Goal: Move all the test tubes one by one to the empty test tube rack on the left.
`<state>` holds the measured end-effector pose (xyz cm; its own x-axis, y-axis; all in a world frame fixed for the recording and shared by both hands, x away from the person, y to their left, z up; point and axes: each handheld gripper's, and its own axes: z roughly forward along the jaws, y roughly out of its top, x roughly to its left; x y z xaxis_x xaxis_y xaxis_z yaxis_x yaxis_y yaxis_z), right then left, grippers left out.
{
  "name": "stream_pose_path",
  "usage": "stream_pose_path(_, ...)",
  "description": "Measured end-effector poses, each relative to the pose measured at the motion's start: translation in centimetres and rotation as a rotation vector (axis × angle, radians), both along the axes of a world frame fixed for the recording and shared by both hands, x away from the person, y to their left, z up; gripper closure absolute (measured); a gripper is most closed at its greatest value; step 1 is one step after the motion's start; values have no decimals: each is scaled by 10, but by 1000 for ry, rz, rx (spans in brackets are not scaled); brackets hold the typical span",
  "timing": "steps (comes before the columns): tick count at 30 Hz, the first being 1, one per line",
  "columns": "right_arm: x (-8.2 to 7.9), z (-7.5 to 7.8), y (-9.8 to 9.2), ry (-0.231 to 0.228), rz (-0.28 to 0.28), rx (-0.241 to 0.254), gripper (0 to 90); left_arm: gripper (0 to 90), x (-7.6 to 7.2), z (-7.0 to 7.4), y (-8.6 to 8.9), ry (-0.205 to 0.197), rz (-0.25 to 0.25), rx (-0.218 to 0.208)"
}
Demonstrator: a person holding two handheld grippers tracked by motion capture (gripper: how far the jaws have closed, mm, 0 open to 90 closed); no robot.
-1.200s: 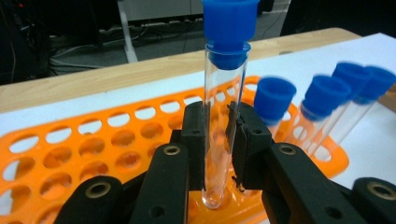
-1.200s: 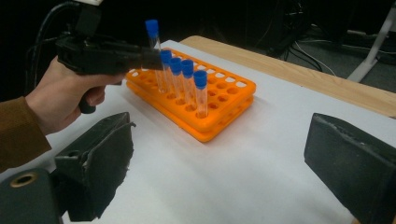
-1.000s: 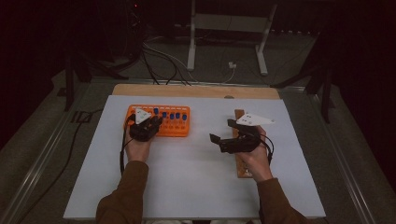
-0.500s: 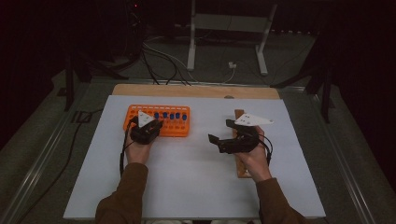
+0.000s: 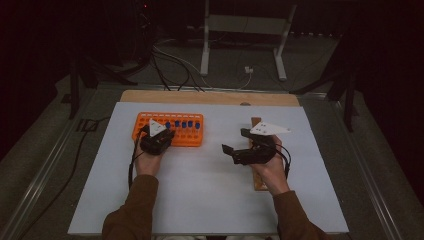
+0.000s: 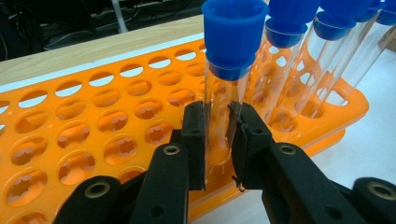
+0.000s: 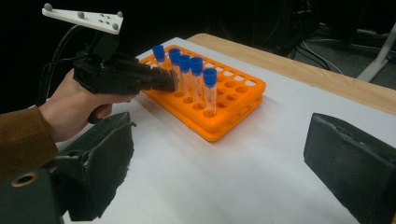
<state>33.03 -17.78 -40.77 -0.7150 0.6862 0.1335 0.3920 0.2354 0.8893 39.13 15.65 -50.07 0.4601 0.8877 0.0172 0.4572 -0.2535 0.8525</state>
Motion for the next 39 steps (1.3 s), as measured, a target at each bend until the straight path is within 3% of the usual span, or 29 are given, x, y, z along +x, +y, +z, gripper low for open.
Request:
stream_pose_path(11,0,-2,1,4,2,0,82,765,1,0,1,9,-1,-14)
stream_pose_path(13,0,-2,0,3,1,1,82,692,2,1,3,17,22,-17)
stream_pose_path(21,1,-4,-4,3,-14,8,82,376,-4,4,12,26,33,-33)
stream_pose_path(27,0,-6,-8,-9,-34,-14,82,164,-11,13,23,34,48,-103)
stream_pose_path(31,-1,-8,-15,-13,-51,-10,82,35,-19,21,31,22,64,-98)
stream_pose_path(39,-5,-14,-32,-24,-84,-4,82,10,-39,43,47,-10,31,-143)
